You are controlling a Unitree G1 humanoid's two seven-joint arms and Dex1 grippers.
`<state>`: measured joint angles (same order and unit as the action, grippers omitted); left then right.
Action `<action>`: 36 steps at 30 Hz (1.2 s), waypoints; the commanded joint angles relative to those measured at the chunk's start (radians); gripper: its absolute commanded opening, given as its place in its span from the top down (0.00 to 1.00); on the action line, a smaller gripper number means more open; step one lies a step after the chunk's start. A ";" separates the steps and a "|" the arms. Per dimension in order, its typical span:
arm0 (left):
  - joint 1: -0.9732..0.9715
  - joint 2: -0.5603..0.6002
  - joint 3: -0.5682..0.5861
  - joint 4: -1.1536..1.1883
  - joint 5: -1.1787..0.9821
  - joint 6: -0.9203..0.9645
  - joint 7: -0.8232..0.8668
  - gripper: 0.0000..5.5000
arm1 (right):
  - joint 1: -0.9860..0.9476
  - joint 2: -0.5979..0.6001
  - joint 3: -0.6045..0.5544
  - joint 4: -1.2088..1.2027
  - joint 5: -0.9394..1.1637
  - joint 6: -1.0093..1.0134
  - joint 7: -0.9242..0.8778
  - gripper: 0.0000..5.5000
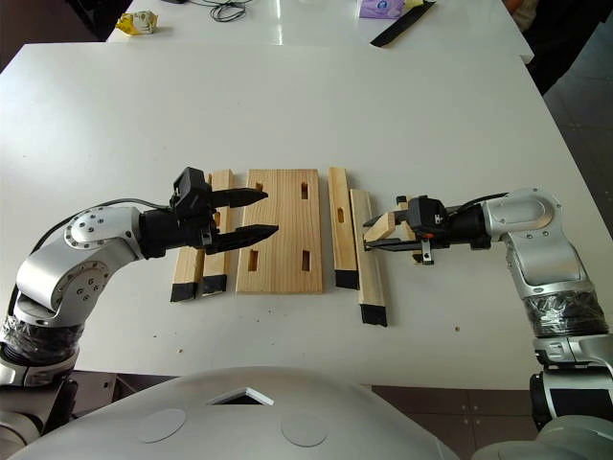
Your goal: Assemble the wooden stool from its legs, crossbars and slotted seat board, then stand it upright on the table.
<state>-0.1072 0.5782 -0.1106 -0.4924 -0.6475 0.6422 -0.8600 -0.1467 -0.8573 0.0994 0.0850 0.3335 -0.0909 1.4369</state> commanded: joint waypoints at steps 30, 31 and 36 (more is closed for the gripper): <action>-0.062 0.001 -0.014 0.040 0.007 0.021 -0.028 0.40 | -0.021 0.136 0.131 0.394 -0.111 -0.041 -0.071 0.76; -0.062 -0.001 -0.014 0.040 0.007 0.020 -0.026 0.40 | -0.020 0.137 0.132 0.392 -0.111 -0.036 -0.073 0.76; -0.059 -0.005 -0.015 0.034 0.004 0.022 -0.022 0.40 | -0.022 0.159 0.147 0.410 -0.148 -0.035 -0.133 0.65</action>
<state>-0.1525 0.5728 -0.1221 -0.4567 -0.6477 0.6607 -0.8937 -0.2165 -0.7109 0.2024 0.4586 0.2623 -0.1484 1.3257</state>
